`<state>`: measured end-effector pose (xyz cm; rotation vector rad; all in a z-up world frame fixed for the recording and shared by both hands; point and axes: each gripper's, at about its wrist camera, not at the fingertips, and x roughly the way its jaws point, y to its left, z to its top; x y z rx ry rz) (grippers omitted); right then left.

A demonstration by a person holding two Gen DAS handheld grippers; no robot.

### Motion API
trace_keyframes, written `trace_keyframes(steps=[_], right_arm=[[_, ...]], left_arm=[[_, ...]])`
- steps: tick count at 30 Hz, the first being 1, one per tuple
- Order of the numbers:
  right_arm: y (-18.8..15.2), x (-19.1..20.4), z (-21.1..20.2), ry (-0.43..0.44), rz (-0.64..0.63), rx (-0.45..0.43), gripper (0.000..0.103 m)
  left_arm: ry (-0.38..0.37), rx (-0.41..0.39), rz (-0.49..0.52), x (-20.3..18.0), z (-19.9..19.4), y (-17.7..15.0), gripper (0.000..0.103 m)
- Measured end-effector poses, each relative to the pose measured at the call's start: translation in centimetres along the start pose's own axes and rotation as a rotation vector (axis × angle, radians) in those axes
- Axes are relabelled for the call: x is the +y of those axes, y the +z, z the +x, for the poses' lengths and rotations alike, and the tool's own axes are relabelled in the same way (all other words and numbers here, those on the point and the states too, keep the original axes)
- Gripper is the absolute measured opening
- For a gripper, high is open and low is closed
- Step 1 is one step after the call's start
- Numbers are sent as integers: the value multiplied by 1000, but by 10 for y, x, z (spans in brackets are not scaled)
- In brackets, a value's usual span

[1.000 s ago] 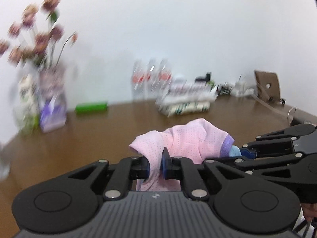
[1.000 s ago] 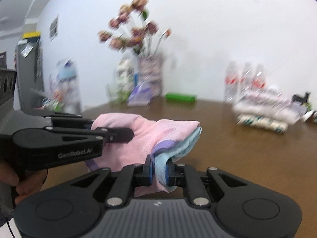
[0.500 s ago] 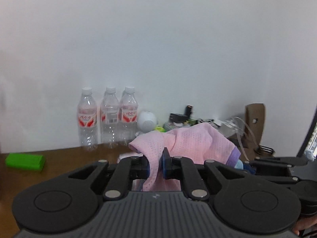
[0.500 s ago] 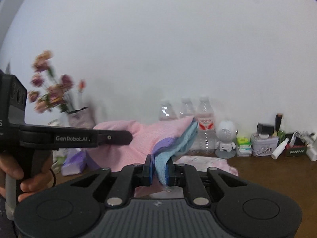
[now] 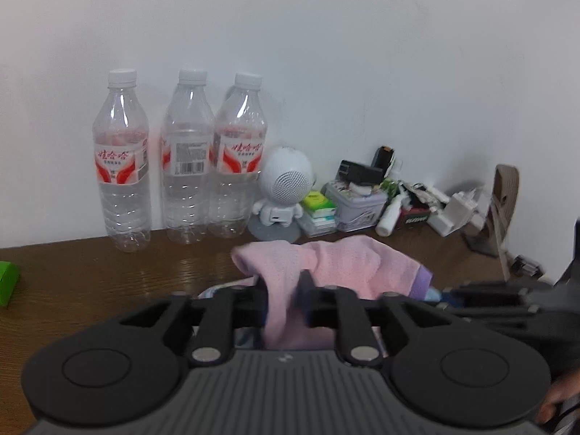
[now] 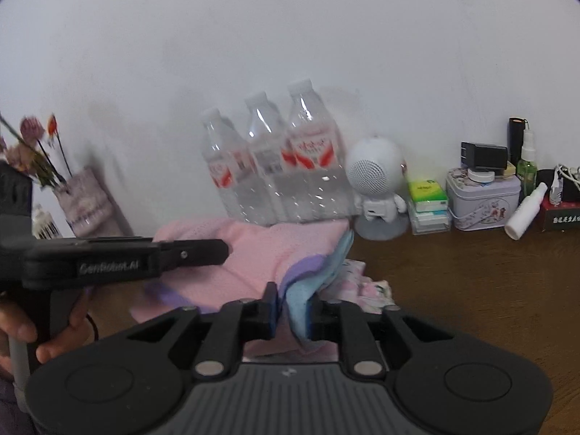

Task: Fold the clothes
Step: 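Carry the folded garment with both grippers toward the clothes stack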

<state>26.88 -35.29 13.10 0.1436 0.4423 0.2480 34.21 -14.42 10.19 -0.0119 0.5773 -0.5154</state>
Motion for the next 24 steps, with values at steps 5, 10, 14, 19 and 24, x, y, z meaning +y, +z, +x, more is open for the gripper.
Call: trace_keyframes(steps=[5,10,14,19,24], right_arm=[[-7,-5,0,-76,-40,-52,56],[-13,2,12,-100,-66,-134,23],[-37,5,52,-133,32,-47,6],[-83,4,45,-191,75,-133,6],[-94,20,45,-246,-23,-163,8]], left_arm=[[84,-153,-6,6,-33,-18,78],[190,-345,-47,-26,-65,-12,35],[327,-302,48,-55,-25,-30,11],[330,-249,-150,-21,-1,-65,11],[281,-219,-214,-2,4,-68,13]])
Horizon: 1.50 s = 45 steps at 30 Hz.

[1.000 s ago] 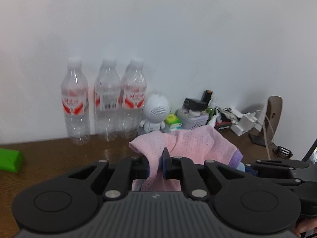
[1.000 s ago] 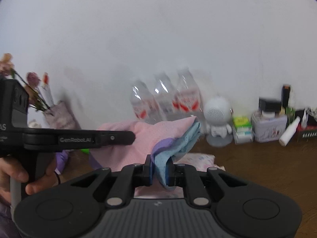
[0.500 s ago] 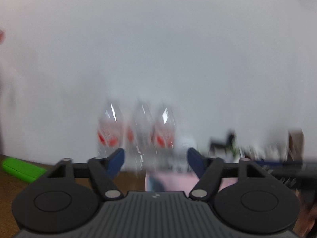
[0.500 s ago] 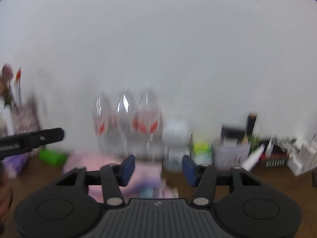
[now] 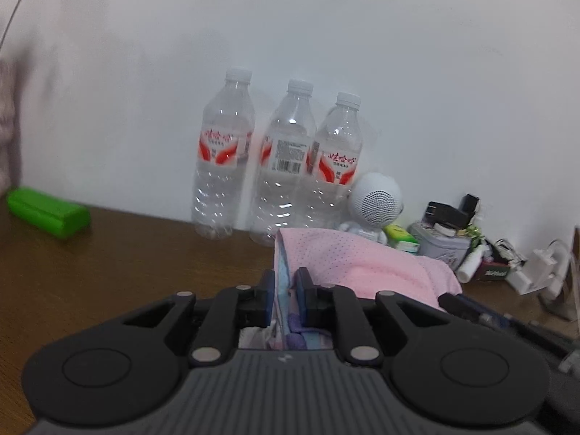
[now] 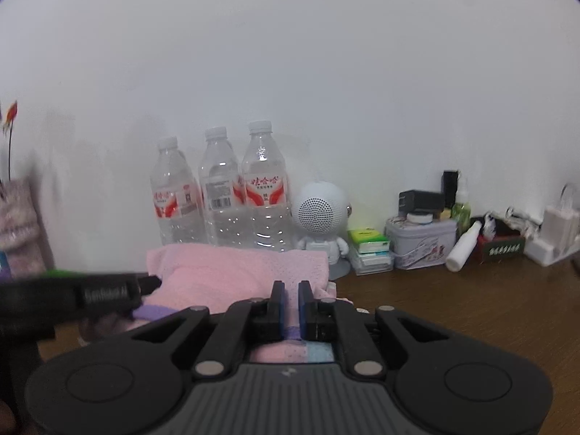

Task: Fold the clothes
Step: 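Carry the folded garment with both grippers toward the clothes stack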

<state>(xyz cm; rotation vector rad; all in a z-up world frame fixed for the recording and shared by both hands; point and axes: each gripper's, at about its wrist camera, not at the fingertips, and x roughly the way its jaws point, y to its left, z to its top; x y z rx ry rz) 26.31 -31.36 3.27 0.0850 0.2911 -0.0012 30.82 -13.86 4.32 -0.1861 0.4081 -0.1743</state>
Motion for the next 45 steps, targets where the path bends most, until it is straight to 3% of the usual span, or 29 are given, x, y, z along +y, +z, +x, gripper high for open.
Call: trace_keyframes(steps=[3,7,9,10,16,18,19,20,22,24,28,31,34,45], right_arm=[[8,3,-9,5,-2,-2,9],[14,-2,-9,33,40,-3,10],[12,-3,-9,35,45,-7,10],[12,-2,-9,37,37,-9,10],[12,2,-10,81,5,-25,14],[16,0,-14,90,5,-37,15],[19,-1,-16,96,11,-45,15],[21,-3,-18,102,18,-52,16],[26,-6,-23,114,31,-66,16],[28,-9,-23,130,38,-54,16],[27,-15,-20,165,46,-7,17],[27,-19,-18,191,52,28,17],[27,-22,-16,212,53,60,17],[24,-20,-11,165,-5,165,15]], left_arm=[[0,-9,-1,-3,-10,11,16],[-35,-151,32,-20,-36,49,32],[-33,-74,25,-28,-16,51,29],[-31,-29,12,-30,-3,49,21],[-15,53,-116,-9,24,21,22],[-34,39,-130,-5,16,23,31],[-18,18,-120,-3,5,23,42],[-5,-26,-107,-2,-8,23,45],[16,-109,-80,0,-34,21,43],[-6,-128,-30,-6,-47,17,27],[1,-127,99,-20,-59,3,13],[29,-101,143,-19,-53,-10,13],[20,-68,108,-10,-45,-13,13],[-6,-59,92,-6,-40,-18,20]])
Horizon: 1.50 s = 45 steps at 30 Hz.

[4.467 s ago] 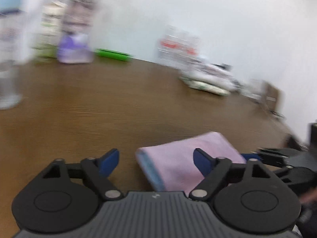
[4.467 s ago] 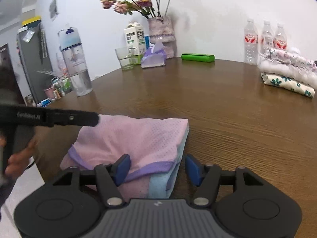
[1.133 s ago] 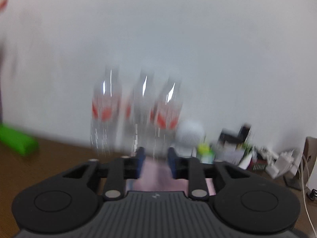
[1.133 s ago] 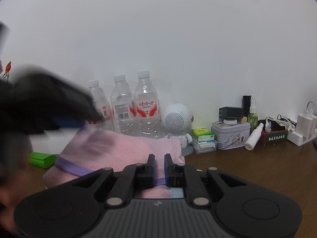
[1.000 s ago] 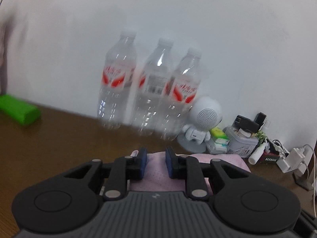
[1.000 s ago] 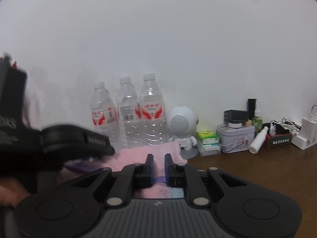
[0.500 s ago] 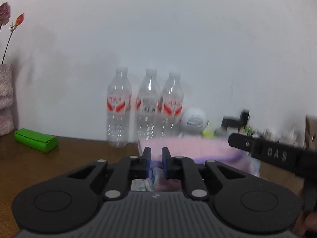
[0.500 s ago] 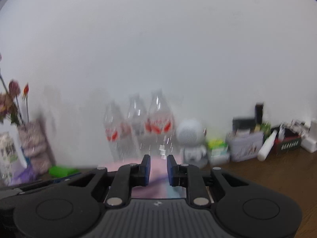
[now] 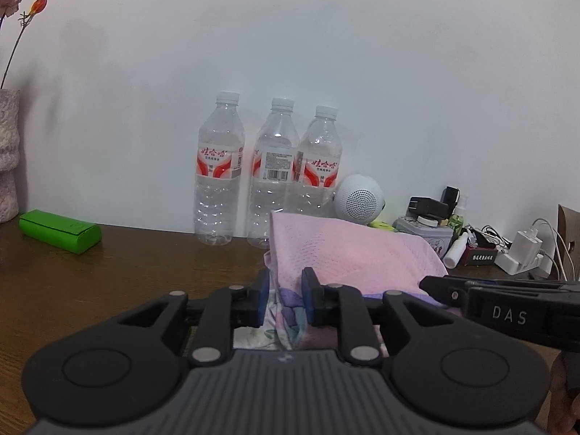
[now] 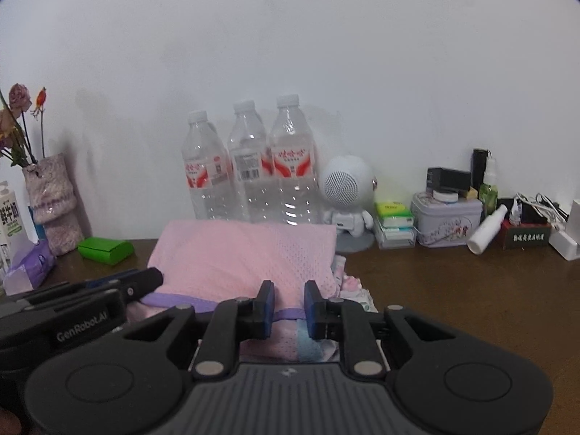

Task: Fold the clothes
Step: 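Carry the folded garment with both grippers toward the clothes stack, then lower the garment onto the clothes stack and open both grippers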

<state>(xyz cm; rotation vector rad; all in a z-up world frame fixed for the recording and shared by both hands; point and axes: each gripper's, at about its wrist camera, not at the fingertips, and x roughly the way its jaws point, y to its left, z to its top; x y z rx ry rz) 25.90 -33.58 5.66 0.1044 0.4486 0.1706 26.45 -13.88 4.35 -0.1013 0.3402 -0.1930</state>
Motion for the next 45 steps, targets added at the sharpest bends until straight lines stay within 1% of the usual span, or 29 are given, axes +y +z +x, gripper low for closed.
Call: trace_keyframes(steps=[3,6,7,8,11,13,17,19,23,28,30,31,33,35,37,39,40,41,42,43,44,45], right_arm=[[1,1,-3,-2,-2,-18,15],[3,3,-7,-4,-4,-35,17],[3,3,-7,-5,-2,-42,17],[2,2,-7,-5,4,-48,17],[1,1,-8,-5,19,-70,17],[4,0,-14,0,31,-104,18],[9,-3,-25,0,53,-172,18],[10,-5,-27,3,64,-180,19],[11,-8,-24,-3,73,-163,19],[20,-7,-27,-3,108,-167,20],[25,0,-34,-11,123,-169,22],[25,6,-40,-11,107,-165,21],[25,19,-54,-29,47,-156,24],[22,31,-72,-42,24,-147,27],[18,42,-89,-39,31,-120,39],[10,55,-104,-44,26,-66,42],[4,64,-112,-49,8,-36,42],[-4,73,-120,-51,-9,-18,43],[-15,81,-129,-49,-23,-2,49],[-28,88,-138,-44,-28,16,57],[-43,95,-147,-37,-28,38,62],[-58,101,-155,-30,-27,63,68]], left_arm=[[7,5,2,0,2,-1,21],[24,1,3,1,-1,4,32],[26,-8,2,2,-3,6,38],[22,-14,-3,4,-5,8,40],[5,-18,-18,7,-8,13,40],[3,-22,-24,8,-10,16,40],[25,-36,-30,8,-16,25,41],[16,-60,-31,7,-22,31,42],[4,-91,-49,10,-32,39,44],[62,-59,-56,17,-37,46,45],[92,-41,-57,20,-41,49,49],[105,-30,-55,21,-44,50,53],[110,0,-31,24,-56,47,54],[135,27,20,24,-71,42,54],[172,57,45,29,-92,36,55],[198,94,55,36,-115,29,57],[212,113,58,40,-127,24,60],[224,133,64,44,-140,18,64],[226,157,83,47,-152,8,68],[228,181,101,49,-165,-2,77],[230,205,119,52,-177,-12,81],[231,230,136,55,-189,-23,81]])
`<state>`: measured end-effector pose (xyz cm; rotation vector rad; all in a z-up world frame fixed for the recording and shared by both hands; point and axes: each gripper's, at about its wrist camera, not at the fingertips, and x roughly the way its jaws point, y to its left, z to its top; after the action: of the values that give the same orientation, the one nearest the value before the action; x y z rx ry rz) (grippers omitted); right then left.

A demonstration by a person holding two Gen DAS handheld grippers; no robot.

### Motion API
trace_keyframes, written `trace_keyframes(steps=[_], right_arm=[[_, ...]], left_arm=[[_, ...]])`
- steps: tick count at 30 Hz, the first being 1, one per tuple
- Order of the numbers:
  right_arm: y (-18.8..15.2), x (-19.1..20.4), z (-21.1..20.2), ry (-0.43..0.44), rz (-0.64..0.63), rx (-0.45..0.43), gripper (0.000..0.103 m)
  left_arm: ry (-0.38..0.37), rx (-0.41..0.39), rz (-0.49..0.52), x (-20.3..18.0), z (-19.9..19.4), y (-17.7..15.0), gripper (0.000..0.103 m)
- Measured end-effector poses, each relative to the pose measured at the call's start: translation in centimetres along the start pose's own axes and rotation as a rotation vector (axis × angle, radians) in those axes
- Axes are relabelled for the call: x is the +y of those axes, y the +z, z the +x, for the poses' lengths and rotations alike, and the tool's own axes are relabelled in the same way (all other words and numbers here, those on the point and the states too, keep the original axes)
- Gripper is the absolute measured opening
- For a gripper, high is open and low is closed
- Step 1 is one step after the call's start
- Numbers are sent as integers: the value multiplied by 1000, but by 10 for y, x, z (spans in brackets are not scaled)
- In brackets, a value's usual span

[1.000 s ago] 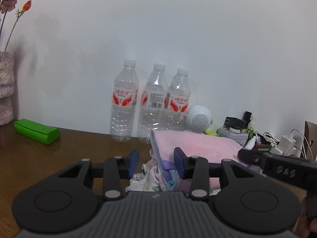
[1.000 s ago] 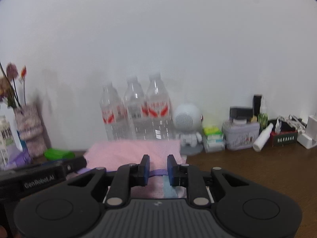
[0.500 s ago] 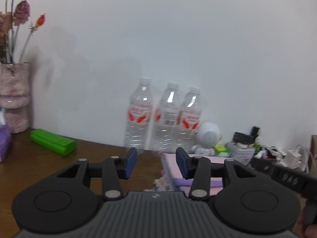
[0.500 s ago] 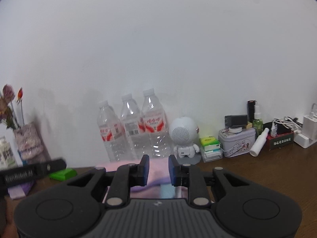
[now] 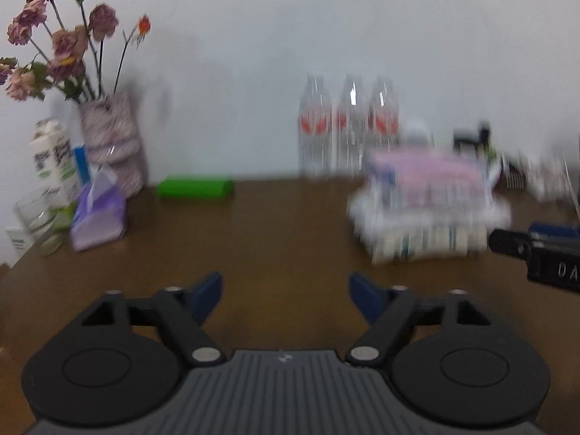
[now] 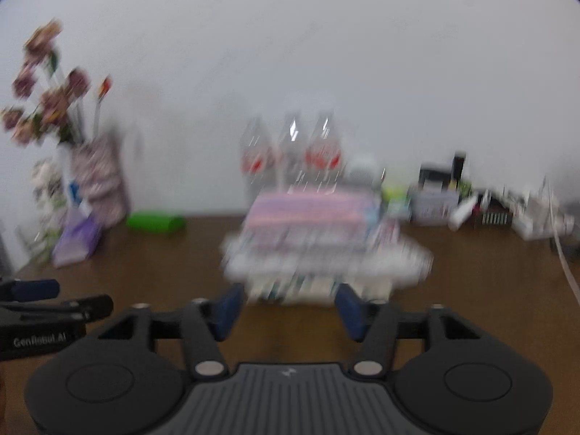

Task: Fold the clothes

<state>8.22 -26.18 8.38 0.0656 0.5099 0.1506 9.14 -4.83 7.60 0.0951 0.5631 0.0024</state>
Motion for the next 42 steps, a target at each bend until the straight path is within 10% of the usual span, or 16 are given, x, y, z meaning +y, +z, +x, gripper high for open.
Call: trace_keyframes(steps=[11,18,42], right_arm=[[-103,40,-36,8,-12,179,86],[-106,52,-32,-50,-62,202,103],[-106,61,-30,-73,-46,203,103]], left_arm=[[37,121,11,24,-29,-96,96],[20,123,-37,35,-30,-108,103],[-27,136,-75,38,-28,-109,103]])
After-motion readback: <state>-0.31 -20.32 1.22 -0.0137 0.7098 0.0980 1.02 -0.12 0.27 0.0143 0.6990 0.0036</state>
